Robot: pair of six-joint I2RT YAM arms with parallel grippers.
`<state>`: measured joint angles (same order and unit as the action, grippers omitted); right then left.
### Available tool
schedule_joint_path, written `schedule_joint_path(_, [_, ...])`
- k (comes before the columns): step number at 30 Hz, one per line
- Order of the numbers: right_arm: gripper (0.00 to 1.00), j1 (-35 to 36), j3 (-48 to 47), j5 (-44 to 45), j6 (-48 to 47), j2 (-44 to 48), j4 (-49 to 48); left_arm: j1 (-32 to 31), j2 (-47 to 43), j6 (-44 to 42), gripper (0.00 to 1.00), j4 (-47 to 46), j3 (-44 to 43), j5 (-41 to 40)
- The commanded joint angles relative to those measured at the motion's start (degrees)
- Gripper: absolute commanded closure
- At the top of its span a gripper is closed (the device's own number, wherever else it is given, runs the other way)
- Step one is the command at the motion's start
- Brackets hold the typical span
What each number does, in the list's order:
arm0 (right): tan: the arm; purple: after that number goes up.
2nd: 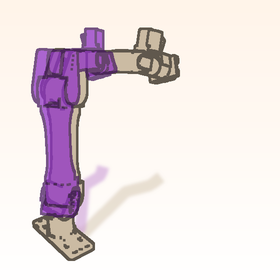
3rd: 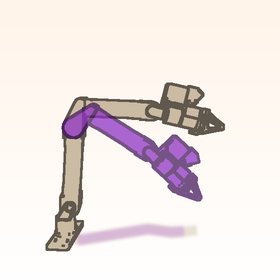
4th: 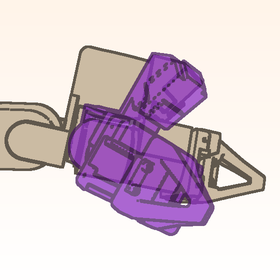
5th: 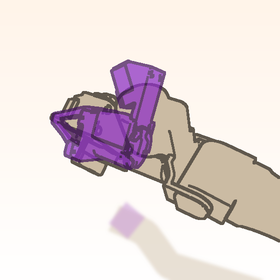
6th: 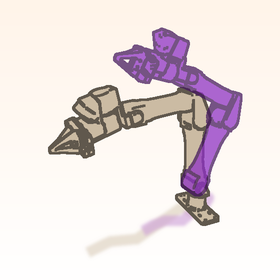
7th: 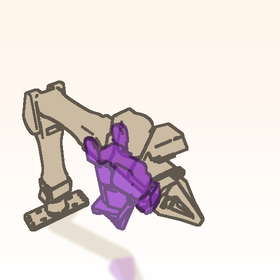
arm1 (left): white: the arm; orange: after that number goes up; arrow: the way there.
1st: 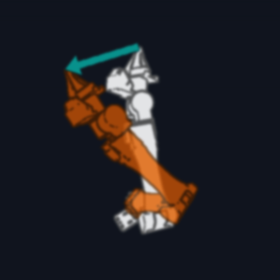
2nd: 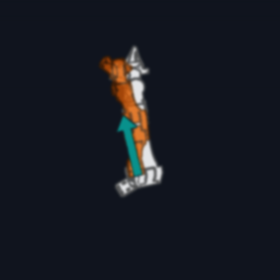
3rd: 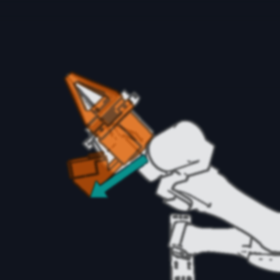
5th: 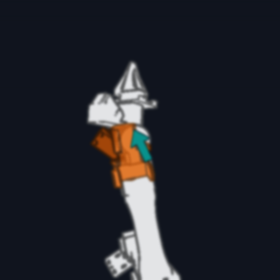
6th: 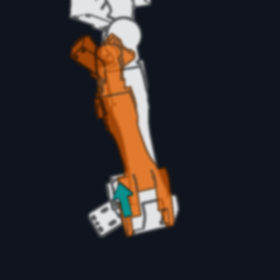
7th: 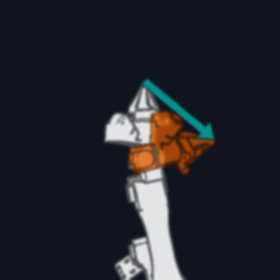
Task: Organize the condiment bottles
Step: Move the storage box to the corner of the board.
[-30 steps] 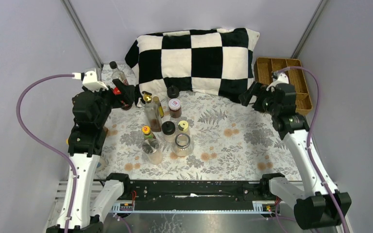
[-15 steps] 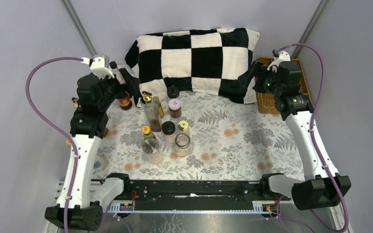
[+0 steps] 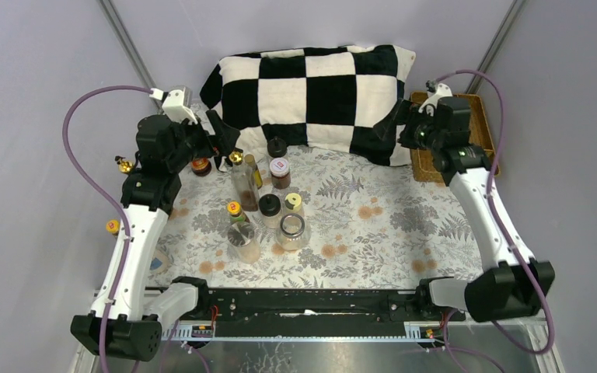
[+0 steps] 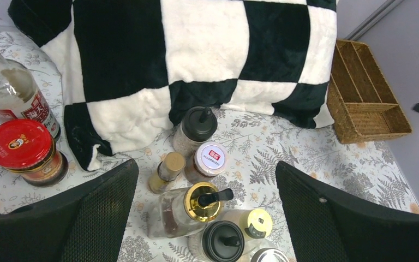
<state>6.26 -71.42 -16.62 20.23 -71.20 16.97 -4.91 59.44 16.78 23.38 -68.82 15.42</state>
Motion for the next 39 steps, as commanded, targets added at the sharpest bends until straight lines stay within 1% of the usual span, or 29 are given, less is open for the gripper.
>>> schedule_joint_path(1, [0.00, -0.1, 0.0, 0.0, 0.3, -4.9, -0.9, -0.9, -1.5, -0.4, 0.01, -3.0, 0.2, -2.5])
schedule_joint_path(4, [0.00, -0.1, 1.1, 6.6, -0.5, -5.7, -2.0, -1.0, -1.3, -0.9, 0.01, -3.2, 0.1, -3.0])
schedule_joint_path(6, [0.00, -0.1, -1.0, 13.0, -2.0, -7.4, -0.8, -1.0, -0.4, -1.1, 0.01, -3.3, 0.3, -3.0])
schedule_joint_path(13, [0.00, -0.3, -17.9, 35.5, -7.4, -23.4, 9.9, -1.1, 1.3, -2.5, 0.01, -3.7, 0.6, -3.1])
schedule_joint_path(15, [0.00, -1.8, -19.7, 38.2, -6.6, -26.1, 10.6, -1.1, 1.1, -3.1, 0.01, -3.6, 0.7, -3.6])
schedule_joint_path(18, [0.06, -6.8, -19.1, 34.9, -2.1, -28.0, 8.1, -1.1, 0.8, -3.9, 0.01, -3.5, 1.0, -4.1])
schedule_joint_path(20, [0.06, -11.7, -18.4, 31.2, 0.7, -29.0, 6.6, -1.1, 0.8, -4.2, 0.01, -3.3, 1.0, -4.2])
schedule_joint_path(23, [0.07, -15.1, -18.3, 28.3, 2.7, -31.5, 4.6, -1.2, 1.1, -4.1, 0.01, -3.1, 0.9, -3.6])
schedule_joint_path(26, [0.07, -15.9, -20.0, 28.3, 2.2, -34.6, 3.8, -1.2, 0.9, -3.5, 0.01, -3.6, 1.6, -2.4])
schedule_joint_path(32, [0.08, -16.3, -24.0, 28.0, 1.5, -42.1, 3.2, -1.2, 1.9, -4.1, 0.01, -3.9, 2.3, -2.9])
schedule_joint_path(35, [0.10, -16.6, -25.9, 26.6, 1.8, -45.6, 3.4, -1.3, 2.3, -3.9, 0.01, -4.1, 2.7, -2.6])
schedule_joint_path(39, [0.10, -16.8, -28.0, 24.6, 1.6, -50.2, 2.7, -1.3, 2.9, -4.4, 0.01, -4.0, 2.9, -2.9])
